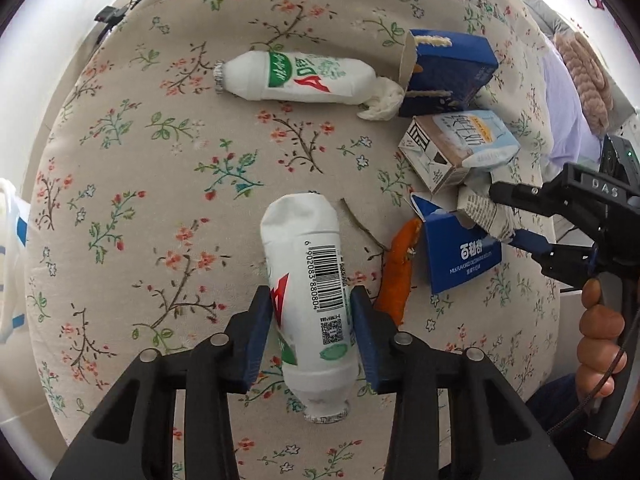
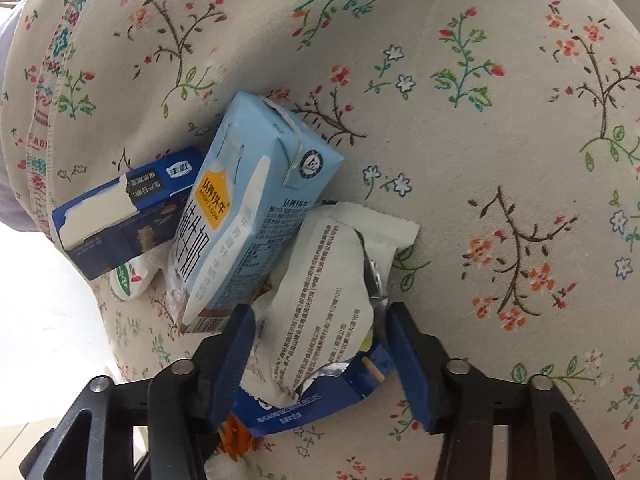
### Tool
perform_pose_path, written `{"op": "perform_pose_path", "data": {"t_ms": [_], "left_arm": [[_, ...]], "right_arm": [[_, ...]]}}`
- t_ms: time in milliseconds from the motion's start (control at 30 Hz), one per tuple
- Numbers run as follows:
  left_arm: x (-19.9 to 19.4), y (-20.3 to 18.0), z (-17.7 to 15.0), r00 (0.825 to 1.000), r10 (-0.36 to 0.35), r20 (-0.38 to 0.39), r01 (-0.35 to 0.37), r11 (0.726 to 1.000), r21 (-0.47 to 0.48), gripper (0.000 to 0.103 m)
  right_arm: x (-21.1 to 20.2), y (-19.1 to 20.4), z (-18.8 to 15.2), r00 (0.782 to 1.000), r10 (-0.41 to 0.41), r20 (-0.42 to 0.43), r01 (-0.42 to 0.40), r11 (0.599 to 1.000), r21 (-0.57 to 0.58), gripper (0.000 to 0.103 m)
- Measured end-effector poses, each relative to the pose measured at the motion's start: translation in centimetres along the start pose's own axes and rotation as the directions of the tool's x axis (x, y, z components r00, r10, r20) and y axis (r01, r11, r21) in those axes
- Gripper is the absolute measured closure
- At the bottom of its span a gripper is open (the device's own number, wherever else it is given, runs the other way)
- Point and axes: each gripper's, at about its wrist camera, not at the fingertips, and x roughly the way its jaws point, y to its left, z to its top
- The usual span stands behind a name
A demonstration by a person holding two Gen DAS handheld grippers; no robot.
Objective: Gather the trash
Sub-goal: 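Grasp the white bottle with the left tool while the right tool grasps the torn wrapper, then carry both items to the bucket and release them inside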
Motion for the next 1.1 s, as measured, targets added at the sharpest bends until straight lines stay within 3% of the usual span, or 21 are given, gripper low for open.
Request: {"op": "perform_pose_path", "data": {"t_ms": [133, 300, 333, 700, 900, 1100], "left_arm": [[-0.8, 0.7, 0.0, 1.0, -0.011, 0.022, 0.011, 1.0, -0.001, 0.062], [-1.9, 1.4, 0.4, 0.999, -0.025, 0.041, 0.025, 1.0, -0.008, 0.062], [-2.1, 1.4, 0.4, 0.999, -0.03, 0.044, 0.03, 0.999, -0.011, 0.062], [-4.7, 3.2, 0.5, 0.995, -0.065, 0.077, 0.068, 0.997, -0.037, 0.062], [-6.3, 4.3, 0.4, 0.991, -0.086, 0.099, 0.092, 0.994, -0.056, 0.062], [-7.0, 5.0, 0.4, 0.988, -0.1, 0.114, 0.108, 0.991, -0.073, 0.062]], "right_arm": [[0.0, 0.2, 0.0, 1.0, 0.008, 0.018, -0.008, 1.0, -0.002, 0.061], [-1.5, 0.5, -0.1, 0.998, 0.026, 0.05, -0.025, 0.999, -0.026, 0.089], [-2.0, 0.6, 0.0, 0.998, 0.035, 0.061, -0.033, 0.999, -0.036, 0.091], [-6.0, 3.8, -2.7, 0.987, 0.057, 0.149, -0.033, 0.987, -0.158, 0.097], [-7.7, 5.1, -4.3, 0.974, 0.12, 0.193, -0.069, 0.965, -0.252, 0.099], [-8.8, 7.3, -5.6, 0.96, 0.132, 0.246, -0.042, 0.939, -0.341, 0.099]]}}
